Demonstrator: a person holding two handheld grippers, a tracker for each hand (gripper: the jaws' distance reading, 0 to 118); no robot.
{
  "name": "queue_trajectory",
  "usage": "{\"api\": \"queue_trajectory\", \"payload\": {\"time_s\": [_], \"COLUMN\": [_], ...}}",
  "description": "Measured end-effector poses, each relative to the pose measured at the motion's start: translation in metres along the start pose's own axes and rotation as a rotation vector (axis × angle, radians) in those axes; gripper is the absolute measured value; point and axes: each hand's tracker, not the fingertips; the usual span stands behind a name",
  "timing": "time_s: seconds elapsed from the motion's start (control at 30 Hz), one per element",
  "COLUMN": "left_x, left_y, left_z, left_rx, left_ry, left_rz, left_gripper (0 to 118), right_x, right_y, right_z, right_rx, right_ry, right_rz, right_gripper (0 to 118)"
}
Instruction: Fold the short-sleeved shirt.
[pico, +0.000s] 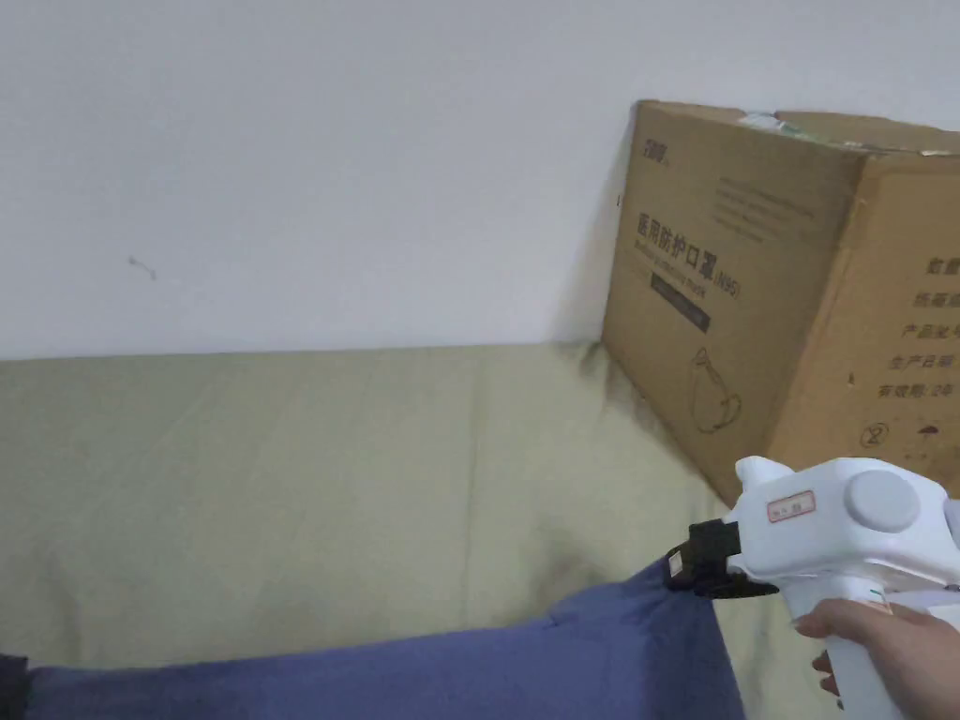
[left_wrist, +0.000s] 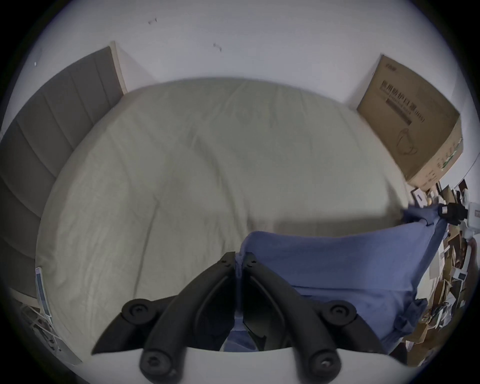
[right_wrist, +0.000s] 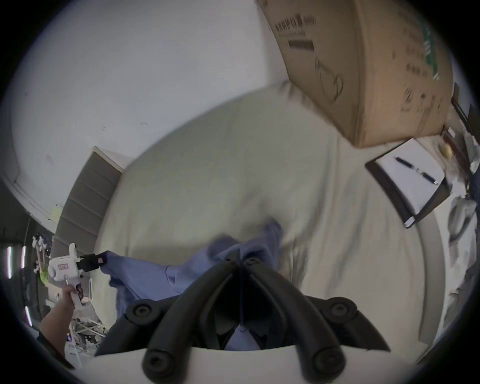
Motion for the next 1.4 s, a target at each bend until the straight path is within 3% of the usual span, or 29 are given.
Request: {"api": "queue_trajectory", "payload": {"time_s": [0.23,0.5,0.7,0.97,1.17,1.4], "left_x": [0.006,0.022,0.032,0.037,0.047,0.064], "left_y": [0.019,0.047,0.074,0.126,0.185,0.262], "left_z": [0.15,0.312,0.376,0.379,0.333,0.268], "left_rx": [0.222,0.466,0.572,0.632,0.654,0.689], "left_ry": [-0.087,-0.07,-0.025,0.037,0.086,0.106], "left_rz": [-0.021,-0.086,-0.093,-0.097,-0.071,-0.029], "left_gripper": [2,2,2,2,2,2], "right_x": [-0.041,-0.101,-0.151,-0.196,-0.217,-0.216], "right_y": [0.0,0.04,0.082,0.157,0.217,0.277], "right_z": [0.14,0.277,0.337,0.36,0.316,0.249], "right_rx": [0.166,0.389,0.486,0.59,0.638,0.718], "right_ry": [0.093,0.108,0.066,0.033,-0.038,-0.136], "right_rz": [0.023,0.109,0.196,0.232,0.222,0.225], "right_gripper": [0,0,0,0,0,0]}}
